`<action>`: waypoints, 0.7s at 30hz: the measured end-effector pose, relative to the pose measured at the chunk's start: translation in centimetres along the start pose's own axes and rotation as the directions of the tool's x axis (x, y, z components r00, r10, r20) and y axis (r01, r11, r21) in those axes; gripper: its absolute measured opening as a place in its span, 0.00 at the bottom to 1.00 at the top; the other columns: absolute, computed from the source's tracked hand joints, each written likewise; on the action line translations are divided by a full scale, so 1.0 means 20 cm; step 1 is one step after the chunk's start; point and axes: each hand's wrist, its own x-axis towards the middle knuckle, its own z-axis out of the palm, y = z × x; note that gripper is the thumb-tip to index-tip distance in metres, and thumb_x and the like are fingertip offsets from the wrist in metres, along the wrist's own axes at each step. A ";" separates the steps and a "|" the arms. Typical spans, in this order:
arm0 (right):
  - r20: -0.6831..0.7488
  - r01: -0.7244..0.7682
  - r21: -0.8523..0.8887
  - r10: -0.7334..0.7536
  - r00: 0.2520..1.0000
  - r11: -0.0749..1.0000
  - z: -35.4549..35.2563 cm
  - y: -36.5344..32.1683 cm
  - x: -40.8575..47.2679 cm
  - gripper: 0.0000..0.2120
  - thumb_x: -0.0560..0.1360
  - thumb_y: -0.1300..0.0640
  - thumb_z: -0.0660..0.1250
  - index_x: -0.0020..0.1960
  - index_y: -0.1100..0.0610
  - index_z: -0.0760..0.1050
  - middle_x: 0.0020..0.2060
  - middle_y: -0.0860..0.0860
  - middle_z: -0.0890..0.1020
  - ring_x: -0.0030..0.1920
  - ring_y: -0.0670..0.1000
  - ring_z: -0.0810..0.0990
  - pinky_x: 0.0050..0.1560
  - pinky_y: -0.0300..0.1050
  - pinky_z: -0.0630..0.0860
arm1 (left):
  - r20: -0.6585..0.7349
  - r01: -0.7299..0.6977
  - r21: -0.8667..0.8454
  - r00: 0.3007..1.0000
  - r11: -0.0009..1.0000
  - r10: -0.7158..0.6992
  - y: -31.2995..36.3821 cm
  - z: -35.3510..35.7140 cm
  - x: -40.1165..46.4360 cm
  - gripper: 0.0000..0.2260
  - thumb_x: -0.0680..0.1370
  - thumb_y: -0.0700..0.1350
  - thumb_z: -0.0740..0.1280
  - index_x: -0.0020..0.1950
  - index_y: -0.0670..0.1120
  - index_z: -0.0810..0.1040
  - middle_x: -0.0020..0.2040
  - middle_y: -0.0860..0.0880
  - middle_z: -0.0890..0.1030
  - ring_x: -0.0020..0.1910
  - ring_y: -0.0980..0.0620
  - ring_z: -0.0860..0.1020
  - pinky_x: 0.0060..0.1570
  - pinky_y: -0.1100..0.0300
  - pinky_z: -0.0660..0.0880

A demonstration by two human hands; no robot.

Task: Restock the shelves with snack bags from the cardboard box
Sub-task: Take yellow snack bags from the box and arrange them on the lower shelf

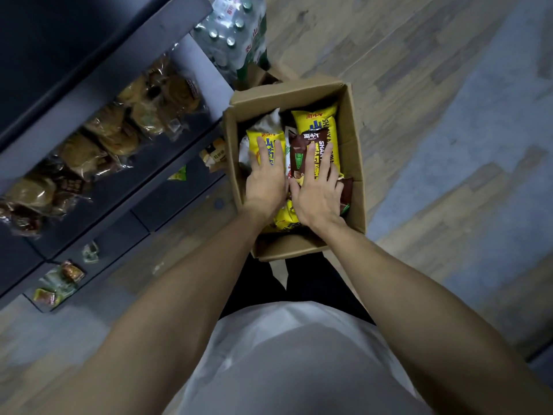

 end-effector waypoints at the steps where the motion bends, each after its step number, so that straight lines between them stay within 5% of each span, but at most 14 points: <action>1: 0.027 -0.004 0.009 0.004 1.000 1.000 0.00 0.00 0.01 0.38 0.79 0.40 0.54 0.80 0.52 0.39 0.78 0.59 0.42 0.72 0.62 0.60 0.65 0.61 0.66 | 0.013 -0.011 0.011 1.000 1.000 0.011 0.00 0.00 0.01 0.34 0.80 0.50 0.63 0.80 0.44 0.48 0.78 0.35 0.47 0.75 0.33 0.55 0.57 0.43 0.75; 4: 0.084 -0.011 0.054 0.006 0.996 0.998 -0.05 -0.01 0.07 0.36 0.80 0.42 0.55 0.80 0.50 0.39 0.78 0.57 0.43 0.70 0.62 0.61 0.64 0.63 0.65 | 0.031 0.004 -0.001 1.000 1.000 -0.004 -0.02 -0.05 0.04 0.34 0.79 0.52 0.65 0.79 0.48 0.51 0.78 0.38 0.50 0.74 0.34 0.59 0.57 0.43 0.75; 9: 0.167 -0.077 0.274 0.031 0.986 0.959 -0.21 -0.05 0.17 0.39 0.79 0.54 0.64 0.79 0.46 0.41 0.73 0.60 0.60 0.64 0.65 0.71 0.60 0.59 0.71 | -0.018 0.051 0.098 0.999 0.994 -0.049 0.00 -0.23 0.08 0.26 0.75 0.48 0.70 0.70 0.49 0.64 0.66 0.41 0.68 0.56 0.38 0.77 0.36 0.51 0.68; 16: 0.139 -0.054 0.187 0.028 0.990 0.981 -0.39 -0.09 0.10 0.35 0.80 0.56 0.63 0.79 0.45 0.47 0.68 0.59 0.65 0.60 0.61 0.74 0.58 0.54 0.72 | -0.087 0.009 0.030 0.996 1.000 -0.006 0.02 -0.31 -0.05 0.22 0.76 0.40 0.67 0.68 0.47 0.66 0.63 0.41 0.70 0.64 0.39 0.71 0.49 0.47 0.76; 21: 0.094 -0.059 0.148 0.045 0.995 0.987 -0.46 -0.11 -0.02 0.34 0.80 0.55 0.63 0.79 0.45 0.49 0.64 0.59 0.67 0.58 0.62 0.75 0.56 0.55 0.73 | -0.204 -0.068 -0.045 0.977 0.997 0.057 0.00 -0.33 -0.19 0.19 0.75 0.37 0.64 0.64 0.47 0.69 0.61 0.44 0.73 0.60 0.41 0.73 0.44 0.46 0.76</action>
